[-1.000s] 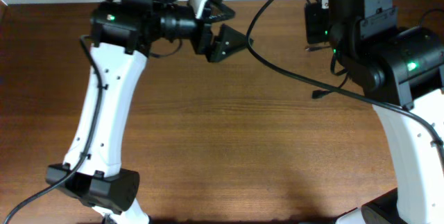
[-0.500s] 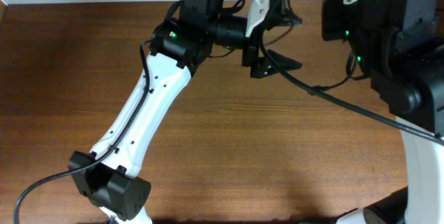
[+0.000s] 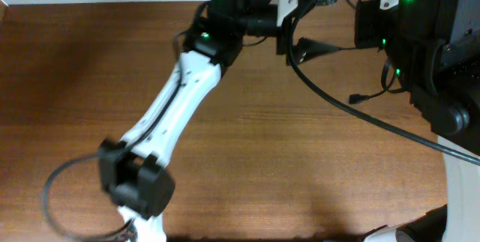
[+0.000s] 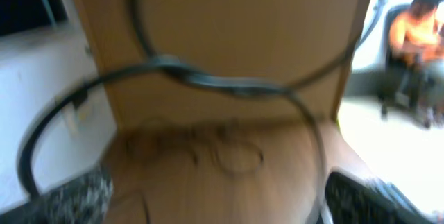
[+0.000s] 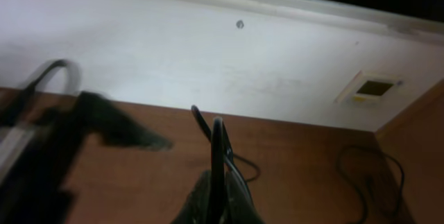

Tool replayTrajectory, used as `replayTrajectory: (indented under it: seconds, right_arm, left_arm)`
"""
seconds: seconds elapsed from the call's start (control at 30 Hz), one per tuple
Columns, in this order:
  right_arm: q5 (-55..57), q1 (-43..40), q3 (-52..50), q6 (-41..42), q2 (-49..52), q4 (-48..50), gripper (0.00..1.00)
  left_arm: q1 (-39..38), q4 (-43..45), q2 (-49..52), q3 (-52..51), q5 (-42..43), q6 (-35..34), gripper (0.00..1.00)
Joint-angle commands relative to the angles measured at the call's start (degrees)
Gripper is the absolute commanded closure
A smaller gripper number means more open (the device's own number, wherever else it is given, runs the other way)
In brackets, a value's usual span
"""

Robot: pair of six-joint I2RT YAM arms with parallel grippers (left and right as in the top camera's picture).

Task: Untangle cables

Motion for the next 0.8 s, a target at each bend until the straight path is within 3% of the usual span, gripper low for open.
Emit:
replayTrajectory:
  seconds: [0.0,0.07,0.2,0.33,0.43,0.6,0.77]
  right_arm:
    - [-2.1,-0.1,1.0,0.5,-1.9,0.6,0.96]
    - [-2.4,-0.1,1.0,0.5,-2.3,0.6,0.96]
    - [-2.4,-0.1,1.0,0.5,-2.8,0.5,0.96]
    - [-2.4,-0.1,1.0,0.5,-2.9,0.4,0.96]
    - [-2.8,-0.1,1.0,0.5,-2.9,0.3,0.96]
    - [-3.5,-0.1,1.0,0.5,-2.9,0.4,0.96]
    - [-3.5,-0.1,1.0,0.5,-2.9,0.4,0.96]
  left_arm:
    - [-0.3,21.1,8.3,-0.2,5.6,-25.7,0.01]
    - [-0.4,37.8,11.5,-0.2,5.7,-40.1,0.01]
    - [-0.4,62.7,14.5,-0.2,3.5,-61.1,0.01]
    - [-0.7,70.7,14.6,-0.2,0.9,-70.9,0.01]
    - [-0.8,71.4,14.6,-0.2,-4.2,-81.6,0.01]
    - [-2.3,71.2,14.7,-0.2,-7.2,-85.1,0.01]
    - [-5.2,69.6,15.1,-0.2,-8.3,-78.1,0.01]
